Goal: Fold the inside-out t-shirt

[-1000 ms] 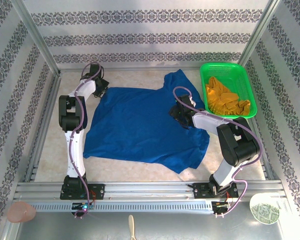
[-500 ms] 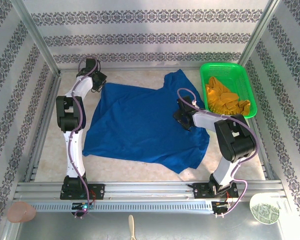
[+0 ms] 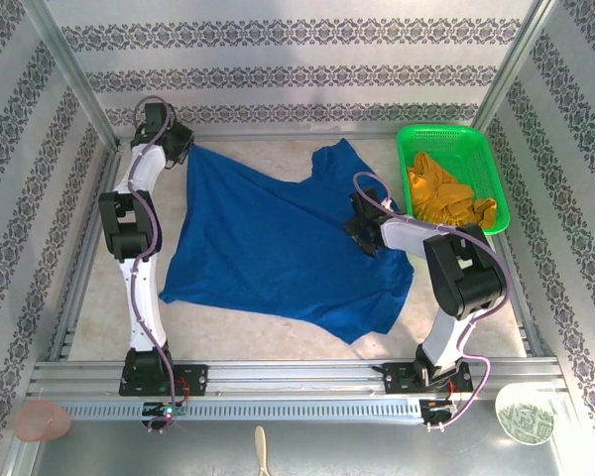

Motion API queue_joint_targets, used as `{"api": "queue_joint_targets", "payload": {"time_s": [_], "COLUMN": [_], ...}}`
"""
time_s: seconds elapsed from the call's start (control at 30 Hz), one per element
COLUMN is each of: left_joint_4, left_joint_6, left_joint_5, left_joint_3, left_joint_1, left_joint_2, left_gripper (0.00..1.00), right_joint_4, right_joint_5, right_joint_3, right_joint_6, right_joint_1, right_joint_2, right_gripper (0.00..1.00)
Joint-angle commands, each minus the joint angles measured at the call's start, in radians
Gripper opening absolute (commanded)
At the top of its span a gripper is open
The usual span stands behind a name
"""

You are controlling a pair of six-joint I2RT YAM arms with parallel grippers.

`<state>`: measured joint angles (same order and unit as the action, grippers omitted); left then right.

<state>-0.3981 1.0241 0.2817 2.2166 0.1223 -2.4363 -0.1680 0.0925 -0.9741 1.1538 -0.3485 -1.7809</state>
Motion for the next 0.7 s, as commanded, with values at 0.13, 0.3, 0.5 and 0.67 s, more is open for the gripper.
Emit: {"api": "queue_joint_targets", "payload": {"time_s": [0.13,0.3,0.5,0.67], "left_joint_4": [-0.138,-0.215,-0.258,-0.025], "left_joint_6": [-0.029,-0.101,-0.246,-0.216], "left_joint_5": [0.079,0.098,0.122,0.158], "left_joint_3": [0.367,0.409,0.195,-0.301], "left_joint_1": [0.011,0.021,0.004,-0.061], "left_joint_2": [-0.224,-0.219,-0.012,0.249], "left_gripper": [0.26,0.71,0.82,0.88], "right_joint_4": [-0.018,0.029,0.009,-0.058], "right_joint_5": [-0.067,-0.136,-0.094,-0.119], "right_joint_3": [-0.06,-0.099,-0.209,-0.436], "right_joint_6": [-0.067,-0.206,-0.327,-0.353], "right_joint_1": [0.029,0.041,0.064,0.079], "right_joint_2": [-0.058,-0.008,0.022,-0.132], "right_gripper": [0.5,0.49,0.5,0.51]}}
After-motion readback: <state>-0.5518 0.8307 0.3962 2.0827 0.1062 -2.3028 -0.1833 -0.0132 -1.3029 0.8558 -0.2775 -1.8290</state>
